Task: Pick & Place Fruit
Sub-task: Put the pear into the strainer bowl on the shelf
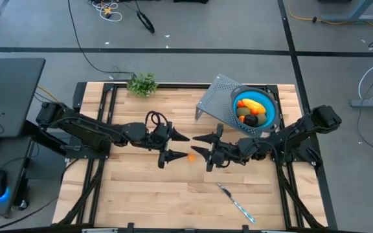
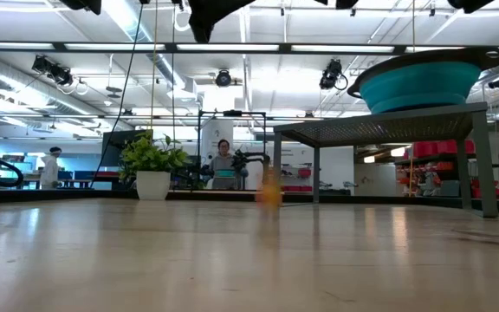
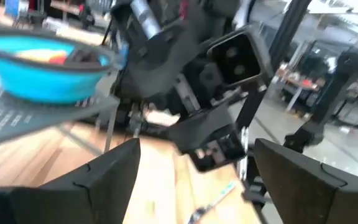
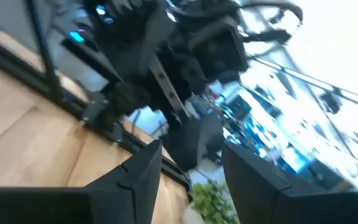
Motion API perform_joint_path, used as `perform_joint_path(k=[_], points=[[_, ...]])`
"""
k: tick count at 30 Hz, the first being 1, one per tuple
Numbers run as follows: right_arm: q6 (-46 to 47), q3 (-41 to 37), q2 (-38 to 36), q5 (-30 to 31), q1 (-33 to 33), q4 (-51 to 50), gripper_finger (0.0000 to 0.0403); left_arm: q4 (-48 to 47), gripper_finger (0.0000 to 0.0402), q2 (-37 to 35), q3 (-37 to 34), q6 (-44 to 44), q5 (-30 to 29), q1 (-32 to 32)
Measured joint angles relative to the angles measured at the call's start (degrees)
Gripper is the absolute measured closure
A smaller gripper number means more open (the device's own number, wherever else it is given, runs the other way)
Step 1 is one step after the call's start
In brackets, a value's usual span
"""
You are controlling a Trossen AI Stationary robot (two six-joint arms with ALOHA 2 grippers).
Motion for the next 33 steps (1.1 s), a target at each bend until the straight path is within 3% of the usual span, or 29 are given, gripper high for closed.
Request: perform_joint_path(k=[5, 8, 13, 16, 19, 21, 26, 30, 33], points=[[2.51, 0.00, -1.84, 5.20, 1.31, -2.86, 0.0238, -2.11, 0.0073, -1.39, 0.11, 0.68, -0.43, 0.00], [6.17, 0.00, -2.52, 7.40, 1.66, -5.44, 0.0242, -8.22, 0.0074, -2.47, -0.03, 0.72, -1.79, 0.00], [18.09, 0.00, -4.59, 1.21, 0.64, -14.04, 0.0237, -19.77, 0.0075, -2.67, -0.01, 3.91, -5.02, 0.00], [24.84, 0.01, -4.78, -5.87, -0.92, -18.15, 0.0235, -27.45, 0.0075, -2.58, 0.08, 6.32, -12.45, 0.00], [26.68, 0.00, -4.74, -9.74, -2.12, -19.45, 0.0235, -34.47, 0.0075, -1.59, -1.40, 5.69, -26.37, 0.30], [27.77, 0.00, -4.76, -10.18, -2.54, -19.53, 0.0235, -33.03, 0.0075, -1.58, -4.31, 0.52, -31.97, 1.65], [27.14, 0.00, -4.76, -10.18, -2.56, -19.28, 0.0235, -22.93, 0.0075, -1.52, -14.72, -7.78, -20.94, 6.80], [26.90, 0.00, -4.76, -10.18, -2.56, -19.26, 0.0235, -16.98, 0.0075, -1.54, -20.23, -8.92, -25.45, 10.78], [26.60, 0.00, -4.76, -10.18, -2.58, -19.26, 0.0235, -8.18, 0.0075, -1.42, -23.91, -7.03, -23.37, 12.84]])
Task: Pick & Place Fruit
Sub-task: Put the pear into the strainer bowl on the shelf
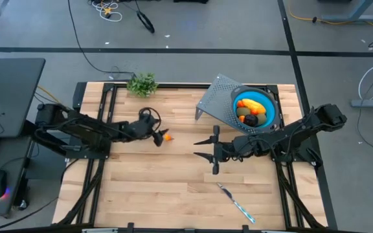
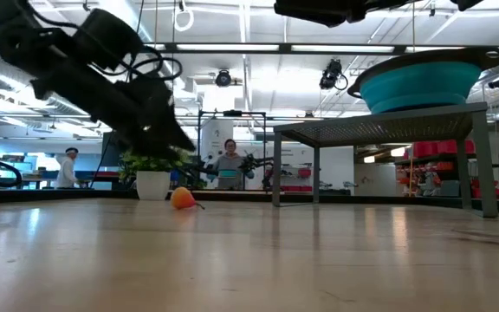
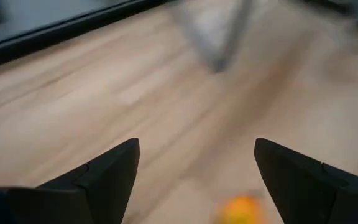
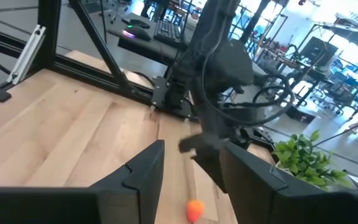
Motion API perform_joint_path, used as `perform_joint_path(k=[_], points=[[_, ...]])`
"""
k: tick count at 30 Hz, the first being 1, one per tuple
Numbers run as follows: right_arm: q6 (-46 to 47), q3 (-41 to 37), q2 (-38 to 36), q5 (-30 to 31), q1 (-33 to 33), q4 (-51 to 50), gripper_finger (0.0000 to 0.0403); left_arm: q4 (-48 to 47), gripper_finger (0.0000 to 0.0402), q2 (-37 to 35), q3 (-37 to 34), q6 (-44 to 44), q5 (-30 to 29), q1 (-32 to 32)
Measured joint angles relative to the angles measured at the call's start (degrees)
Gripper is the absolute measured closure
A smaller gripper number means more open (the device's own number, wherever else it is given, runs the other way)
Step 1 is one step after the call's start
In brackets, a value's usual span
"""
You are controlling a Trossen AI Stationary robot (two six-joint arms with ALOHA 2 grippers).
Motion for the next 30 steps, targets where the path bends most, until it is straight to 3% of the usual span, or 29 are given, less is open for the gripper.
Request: perform_joint_path(k=[3, 6, 16, 24, 30], points=[[-0.37, 0.00, 0.00, 0.00, -0.22, 0.04, 0.0235, 12.00, 0.0075, 2.07, -2.81, 2.50, 7.06, 0.56], [-0.43, 0.00, 0.02, -0.02, -0.29, 0.03, 0.0235, 18.52, 0.0075, 6.79, -2.88, 4.67, 9.73, 0.56], [-0.42, 0.00, 0.04, -0.02, -0.29, 0.02, 0.0235, 11.90, 0.0075, 24.76, 7.20, 3.22, 10.87, 2.81], [-0.42, 0.00, 0.04, -0.04, -0.29, 0.02, 0.0235, 5.71, 0.0081, 27.26, 11.98, 2.18, 8.25, 2.65], [-0.42, 0.00, 0.04, -0.02, -0.29, 0.02, 0.0235, 5.28, 0.0118, 27.37, 12.38, 2.07, 8.19, 2.12]])
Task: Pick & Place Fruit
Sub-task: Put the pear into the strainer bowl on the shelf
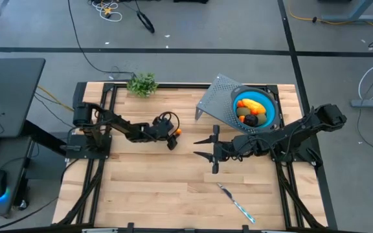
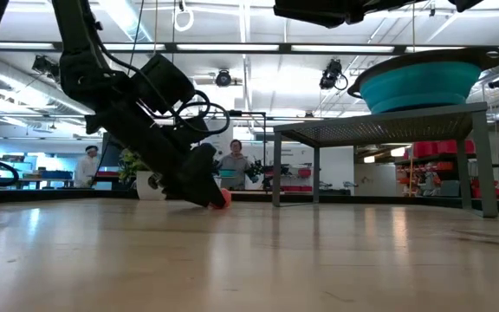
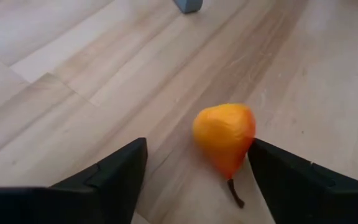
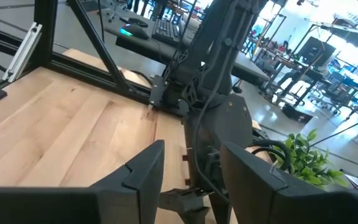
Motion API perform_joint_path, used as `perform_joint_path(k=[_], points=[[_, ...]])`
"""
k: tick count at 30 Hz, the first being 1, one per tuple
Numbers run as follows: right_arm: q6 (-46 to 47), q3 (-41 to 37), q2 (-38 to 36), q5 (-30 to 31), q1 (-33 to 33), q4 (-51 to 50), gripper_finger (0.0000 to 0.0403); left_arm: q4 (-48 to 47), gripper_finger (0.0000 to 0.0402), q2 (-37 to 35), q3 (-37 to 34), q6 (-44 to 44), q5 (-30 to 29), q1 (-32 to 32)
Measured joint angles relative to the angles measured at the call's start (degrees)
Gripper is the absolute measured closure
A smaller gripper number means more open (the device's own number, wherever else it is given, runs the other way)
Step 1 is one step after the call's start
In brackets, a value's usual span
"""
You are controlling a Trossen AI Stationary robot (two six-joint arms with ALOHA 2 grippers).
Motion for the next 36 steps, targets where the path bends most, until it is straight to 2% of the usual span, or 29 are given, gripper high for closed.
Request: perform_joint_path(k=[12, 19, 24, 27, 31, 36], points=[[0.00, 0.00, 0.00, 0.00, 0.00, -0.02, 0.0235, -0.15, 0.0252, -0.07, 0.00, 3.07, 0.65, 0.01], [-0.02, 0.00, 0.02, 1.24, 0.02, -0.36, 0.0235, -0.90, 0.0321, -5.12, -0.17, 3.37, 7.50, -0.23], [-0.02, 0.00, 0.04, 1.99, 0.00, -2.03, 0.0235, -0.92, 0.0328, -9.70, -0.15, 3.43, 10.94, -1.20], [-1.27, 0.00, 0.04, -0.67, -0.10, -2.88, 0.0235, 0.12, 0.0326, -12.83, -0.13, 3.98, 13.35, -2.26], [-5.75, 0.02, 1.29, -6.38, -0.37, -2.92, 0.0235, 4.91, 0.0327, -16.42, -0.09, 3.96, 21.62, -4.03], [-9.91, 0.02, 3.81, -4.59, -0.37, 0.33, 0.0225, 12.24, 0.0328, -17.49, 0.16, -1.23, 30.01, -6.43]])
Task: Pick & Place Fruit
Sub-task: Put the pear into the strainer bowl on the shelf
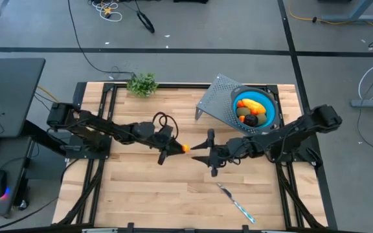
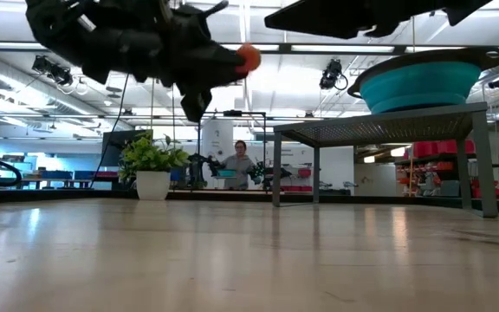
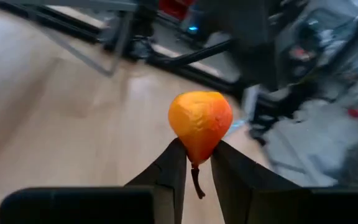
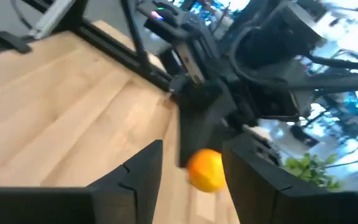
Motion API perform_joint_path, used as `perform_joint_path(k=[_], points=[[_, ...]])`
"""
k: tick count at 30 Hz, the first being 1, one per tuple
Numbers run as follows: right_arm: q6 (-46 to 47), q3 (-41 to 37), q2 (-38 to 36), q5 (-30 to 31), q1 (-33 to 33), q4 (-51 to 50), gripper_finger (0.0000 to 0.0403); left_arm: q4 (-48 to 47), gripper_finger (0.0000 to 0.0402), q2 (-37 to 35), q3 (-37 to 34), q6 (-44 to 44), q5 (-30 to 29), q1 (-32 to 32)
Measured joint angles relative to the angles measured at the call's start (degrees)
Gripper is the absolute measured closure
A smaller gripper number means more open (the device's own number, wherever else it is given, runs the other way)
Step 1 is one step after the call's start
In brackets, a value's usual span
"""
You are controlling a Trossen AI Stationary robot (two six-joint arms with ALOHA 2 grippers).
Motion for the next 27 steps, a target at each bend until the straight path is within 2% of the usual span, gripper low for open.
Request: perform_joint_path(k=[4, 9, 14, 27], points=[[-1.58, 0.00, 1.42, 0.47, -0.02, 4.35, 0.0191, -4.96, 0.0328, 0.19, 3.36, -0.41, 0.55, -1.58], [-0.49, 0.00, 3.15, -4.22, -0.42, 8.25, 0.0155, -12.10, 0.0327, 0.24, 7.37, 2.25, -0.33, -3.68], [0.91, 0.00, 3.94, -8.72, -1.14, 8.29, 0.0151, -12.30, 0.0327, 0.24, 9.20, 4.22, -0.15, -5.37], [0.90, 0.00, 3.97, -8.93, -1.14, 10.17, 0.0156, -13.00, 0.0327, 0.24, 12.89, 4.38, 1.80, -5.56]])
